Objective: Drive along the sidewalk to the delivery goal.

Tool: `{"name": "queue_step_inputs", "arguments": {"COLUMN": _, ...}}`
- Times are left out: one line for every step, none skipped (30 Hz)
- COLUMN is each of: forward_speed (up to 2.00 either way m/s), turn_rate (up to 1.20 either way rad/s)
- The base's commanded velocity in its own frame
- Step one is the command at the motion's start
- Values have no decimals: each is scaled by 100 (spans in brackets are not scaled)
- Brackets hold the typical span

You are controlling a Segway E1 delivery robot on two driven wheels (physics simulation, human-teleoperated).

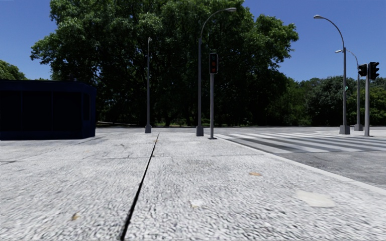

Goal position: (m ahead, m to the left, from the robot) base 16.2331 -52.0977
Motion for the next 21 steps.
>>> {"name": "queue_step_inputs", "arguments": {"forward_speed": 200, "turn_rate": 0}}
{"name": "queue_step_inputs", "arguments": {"forward_speed": 200, "turn_rate": 0}}
{"name": "queue_step_inputs", "arguments": {"forward_speed": 200, "turn_rate": 0}}
{"name": "queue_step_inputs", "arguments": {"forward_speed": 200, "turn_rate": 0}}
{"name": "queue_step_inputs", "arguments": {"forward_speed": 200, "turn_rate": 0}}
{"name": "queue_step_inputs", "arguments": {"forward_speed": 200, "turn_rate": 0}}
{"name": "queue_step_inputs", "arguments": {"forward_speed": 200, "turn_rate": 0}}
{"name": "queue_step_inputs", "arguments": {"forward_speed": 200, "turn_rate": 0}}
{"name": "queue_step_inputs", "arguments": {"forward_speed": 200, "turn_rate": 0}}
{"name": "queue_step_inputs", "arguments": {"forward_speed": 200, "turn_rate": 0}}
{"name": "queue_step_inputs", "arguments": {"forward_speed": 200, "turn_rate": 0}}
{"name": "queue_step_inputs", "arguments": {"forward_speed": 200, "turn_rate": 0}}
{"name": "queue_step_inputs", "arguments": {"forward_speed": 200, "turn_rate": 0}}
{"name": "queue_step_inputs", "arguments": {"forward_speed": 200, "turn_rate": 0}}
{"name": "queue_step_inputs", "arguments": {"forward_speed": 200, "turn_rate": 0}}
{"name": "queue_step_inputs", "arguments": {"forward_speed": 200, "turn_rate": 0}}
{"name": "queue_step_inputs", "arguments": {"forward_speed": 200, "turn_rate": 0}}
{"name": "queue_step_inputs", "arguments": {"forward_speed": 200, "turn_rate": 0}}
{"name": "queue_step_inputs", "arguments": {"forward_speed": 200, "turn_rate": 0}}
{"name": "queue_step_inputs", "arguments": {"forward_speed": 200, "turn_rate": 0}}
{"name": "queue_step_inputs", "arguments": {"forward_speed": 200, "turn_rate": 0}}
